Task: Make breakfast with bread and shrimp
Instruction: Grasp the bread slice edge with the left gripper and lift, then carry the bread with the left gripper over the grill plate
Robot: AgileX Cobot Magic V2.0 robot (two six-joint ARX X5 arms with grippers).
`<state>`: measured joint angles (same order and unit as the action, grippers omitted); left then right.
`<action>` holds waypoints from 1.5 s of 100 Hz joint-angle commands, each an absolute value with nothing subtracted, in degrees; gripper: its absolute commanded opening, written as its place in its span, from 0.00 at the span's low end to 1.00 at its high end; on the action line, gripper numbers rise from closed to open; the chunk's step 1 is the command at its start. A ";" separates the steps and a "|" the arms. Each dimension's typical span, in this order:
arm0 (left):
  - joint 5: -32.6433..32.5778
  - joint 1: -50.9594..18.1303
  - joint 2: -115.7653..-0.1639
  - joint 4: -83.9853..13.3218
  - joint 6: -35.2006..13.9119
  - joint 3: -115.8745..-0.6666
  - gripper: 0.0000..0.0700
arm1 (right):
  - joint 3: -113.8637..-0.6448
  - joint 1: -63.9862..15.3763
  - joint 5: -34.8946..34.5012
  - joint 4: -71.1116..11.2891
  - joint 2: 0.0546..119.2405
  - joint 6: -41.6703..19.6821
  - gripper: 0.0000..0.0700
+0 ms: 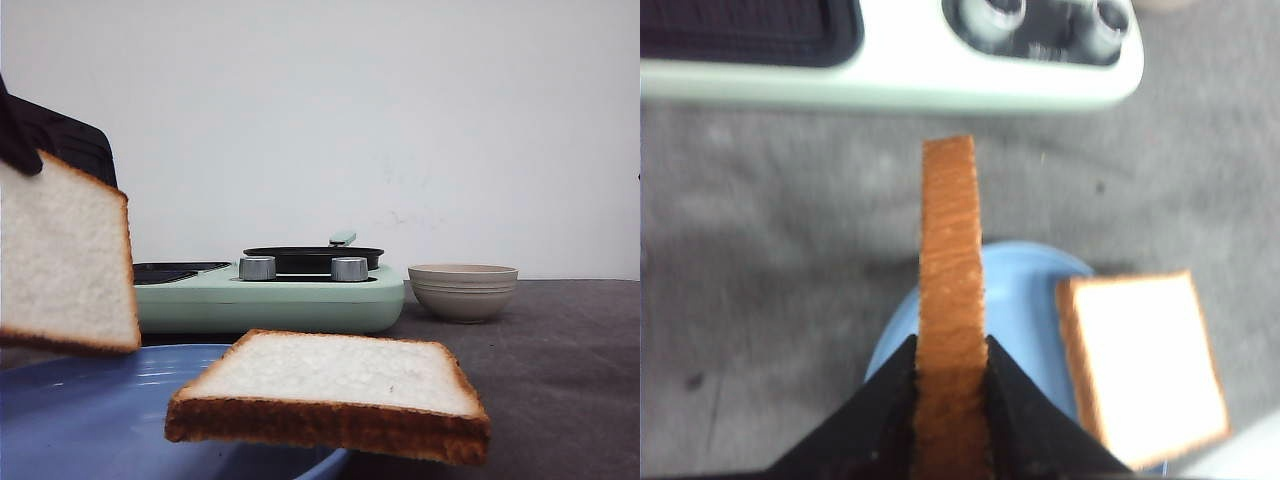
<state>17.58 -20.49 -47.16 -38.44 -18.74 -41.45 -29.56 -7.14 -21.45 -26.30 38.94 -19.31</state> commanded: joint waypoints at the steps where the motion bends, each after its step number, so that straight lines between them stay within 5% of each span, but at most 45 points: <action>1: 17.15 -20.71 -47.05 -36.58 -17.93 -42.48 0.01 | -30.26 -7.35 -21.63 -25.80 39.20 -18.65 0.00; 62: 5.54 -20.69 -48.10 -21.12 -8.67 -44.49 0.01 | -30.24 -7.35 -21.65 -25.85 39.20 -18.65 0.00; 150: -10.46 -18.17 -91.92 -11.14 25.28 -79.20 0.01 | -30.26 -7.35 -21.63 -25.87 39.20 -18.61 0.00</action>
